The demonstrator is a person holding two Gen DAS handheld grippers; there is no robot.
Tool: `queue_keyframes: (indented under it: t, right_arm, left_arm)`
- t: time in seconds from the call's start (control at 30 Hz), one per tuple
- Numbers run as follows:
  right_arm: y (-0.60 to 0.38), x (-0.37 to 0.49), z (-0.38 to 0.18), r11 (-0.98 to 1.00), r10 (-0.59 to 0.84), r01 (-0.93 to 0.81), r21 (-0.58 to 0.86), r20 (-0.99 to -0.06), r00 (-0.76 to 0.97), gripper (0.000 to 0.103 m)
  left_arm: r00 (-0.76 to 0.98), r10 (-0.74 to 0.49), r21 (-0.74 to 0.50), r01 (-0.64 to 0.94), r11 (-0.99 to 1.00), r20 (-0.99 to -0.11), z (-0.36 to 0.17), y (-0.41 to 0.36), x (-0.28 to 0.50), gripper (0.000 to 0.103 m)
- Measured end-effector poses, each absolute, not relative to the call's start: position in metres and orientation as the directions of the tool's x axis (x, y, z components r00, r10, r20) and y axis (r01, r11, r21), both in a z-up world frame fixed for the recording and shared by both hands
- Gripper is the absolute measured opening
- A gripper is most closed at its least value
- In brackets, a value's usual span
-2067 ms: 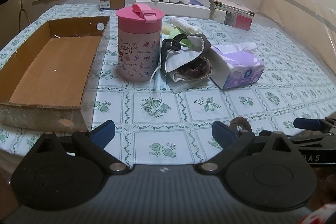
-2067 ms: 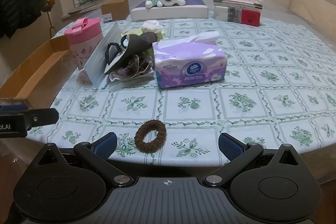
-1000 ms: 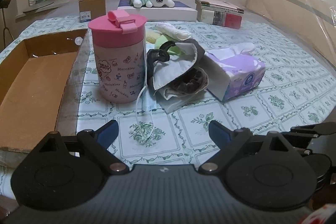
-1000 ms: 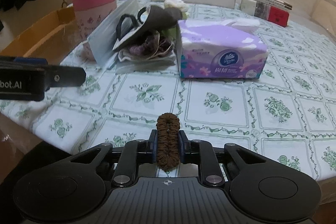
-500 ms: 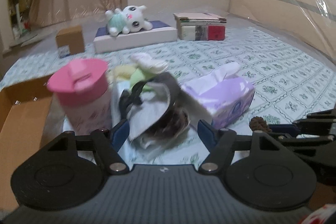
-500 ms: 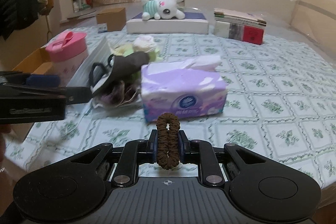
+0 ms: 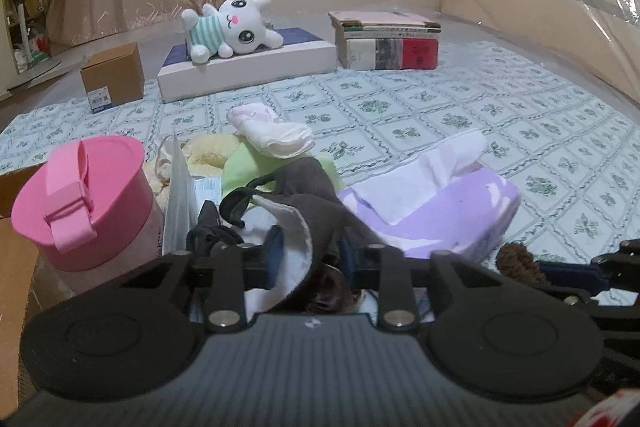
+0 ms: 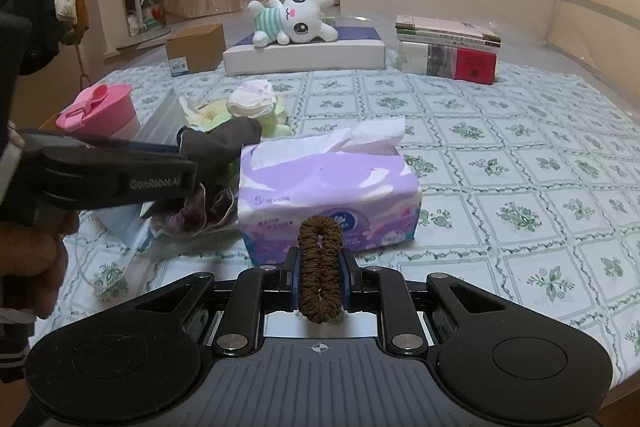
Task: Organize soft objects
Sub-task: 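Carry the grey cloth in the left tool and hair tie in the right tool to the cardboard box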
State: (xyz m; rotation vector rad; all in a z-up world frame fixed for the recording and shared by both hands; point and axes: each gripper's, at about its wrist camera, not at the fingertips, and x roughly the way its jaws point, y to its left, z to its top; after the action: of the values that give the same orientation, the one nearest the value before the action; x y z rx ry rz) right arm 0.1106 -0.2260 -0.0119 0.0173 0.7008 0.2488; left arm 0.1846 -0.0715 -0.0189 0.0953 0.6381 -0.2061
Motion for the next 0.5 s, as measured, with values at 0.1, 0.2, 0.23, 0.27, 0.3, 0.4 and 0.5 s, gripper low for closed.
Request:
queue_keyframes:
  t: [0.1,0.2,0.23,0.27,0.3,0.4,0.5]
  right_arm:
    - [-0.225,0.113,-0.011,0.97,0.236,-0.223,0.102,-0.634,0.737,0.019]
    - [-0.226,0.112,-0.01,0.97,0.235,-0.222,0.102,-0.631,0.739,0.019]
    - [-0.226,0.111,-0.009,0.97,0.235,-0.22,0.103,-0.629,0.741,0.019]
    - [-0.226,0.11,-0.007,0.97,0.235,-0.219,0.104,-0.627,0.743,0.019]
    - [-0.226,0.107,-0.005,0.971,0.234,-0.216,0.105,-0.624,0.745,0.019]
    - [-0.226,0.1,0.002,0.971,0.233,-0.212,0.107,-0.613,0.755,0.019]
    - [-0.225,0.091,0.012,0.971,0.236,-0.212,0.112,-0.597,0.767,0.019]
  left_arm:
    - [0.785,-0.168,0.009,0.216,0.976,-0.597,-0.019,-0.068,0.185,0.006]
    - [0.799,-0.172,0.004,0.213,0.977,-0.577,-0.011,-0.065,0.18,0.004]
    - [0.803,-0.176,-0.002,0.213,0.977,-0.569,-0.006,-0.064,0.177,0.004]
    - [0.807,-0.18,-0.008,0.212,0.977,-0.562,-0.002,-0.063,0.175,0.004]
    - [0.814,-0.186,-0.016,0.212,0.977,-0.55,0.004,-0.061,0.171,0.004]
    - [0.83,-0.202,-0.033,0.216,0.976,-0.52,0.022,-0.057,0.16,0.003]
    - [0.837,-0.237,-0.07,0.233,0.97,-0.493,0.042,-0.049,0.14,0.003]
